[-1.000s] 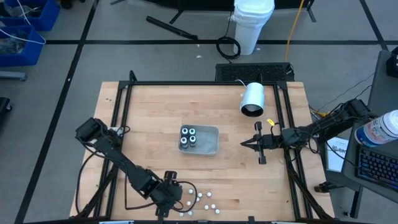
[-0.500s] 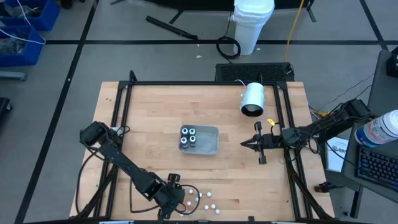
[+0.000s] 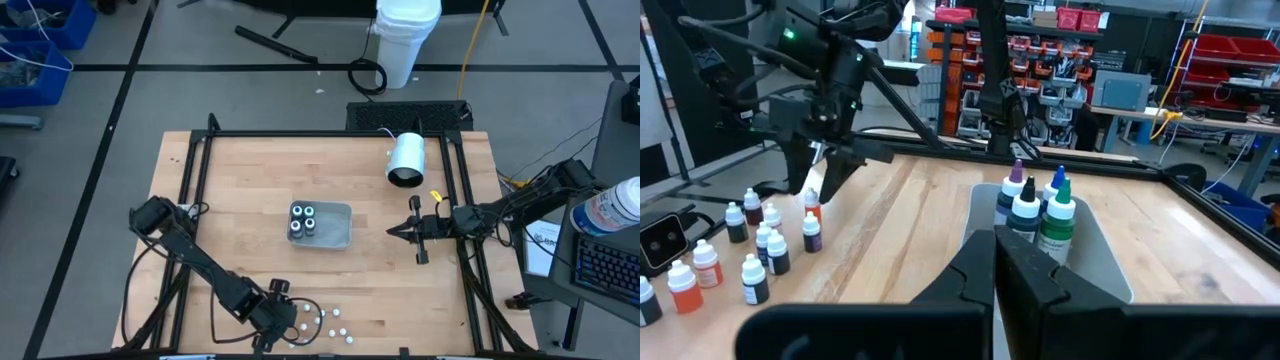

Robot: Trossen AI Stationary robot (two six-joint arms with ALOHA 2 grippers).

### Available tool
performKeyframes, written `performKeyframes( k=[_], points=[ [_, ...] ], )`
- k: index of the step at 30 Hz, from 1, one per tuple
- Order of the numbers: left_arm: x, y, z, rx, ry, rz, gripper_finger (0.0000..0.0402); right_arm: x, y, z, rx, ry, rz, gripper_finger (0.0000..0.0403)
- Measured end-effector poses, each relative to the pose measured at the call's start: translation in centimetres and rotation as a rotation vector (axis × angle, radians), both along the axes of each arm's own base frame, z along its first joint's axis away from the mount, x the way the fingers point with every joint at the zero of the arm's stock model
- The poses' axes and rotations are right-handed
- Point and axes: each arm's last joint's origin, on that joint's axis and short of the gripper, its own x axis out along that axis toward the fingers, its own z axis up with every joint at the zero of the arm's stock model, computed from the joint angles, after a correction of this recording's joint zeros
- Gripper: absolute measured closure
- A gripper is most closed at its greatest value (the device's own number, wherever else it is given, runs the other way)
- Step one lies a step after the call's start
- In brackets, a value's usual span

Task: Pick & Place food coloring
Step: Put the orange food coloring bottle into the gray bin

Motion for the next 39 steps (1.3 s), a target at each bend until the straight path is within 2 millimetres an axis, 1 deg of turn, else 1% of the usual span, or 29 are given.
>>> performKeyframes(
  k=[19, 21, 25, 32, 35, 37, 39],
  points=[
    [0.6, 0.7, -0.2, 0.009, 0.002, 0.029, 0.0193, 0.0, 0.0, 0.0, -0.002, 0.000, 0.000, 0.0403],
    [0.6, 0.7, -0.2, 0.007, 0.003, 0.030, 0.0198, 0.0, 0.0, 0.0, -0.002, 0.000, 0.000, 0.0403],
    [0.5, 0.7, -0.2, -0.005, 0.012, 0.022, 0.0230, 0.0, 0.0, 0.0, -0.002, 0.000, 0.000, 0.0403],
    [0.5, 0.6, -0.2, -0.018, 0.022, 0.019, 0.0309, 0.0, 0.0, 0.0, -0.002, 0.000, 0.000, 0.0403],
    [0.5, 0.6, -0.1, -0.031, 0.028, -0.002, 0.0336, 0.0, 0.0, 0.0, -0.002, 0.000, 0.000, 0.0403],
    [0.6, 0.7, 0.0, -0.036, 0.027, -0.007, 0.0346, 0.0, 0.0, 0.0, -0.002, 0.000, 0.000, 0.0403],
    [0.5, 1.1, 0.6, -0.041, 0.027, -0.003, 0.0346, 0.0, 0.0, 0.0, -0.002, 0.000, 0.000, 0.0403]
  ],
)
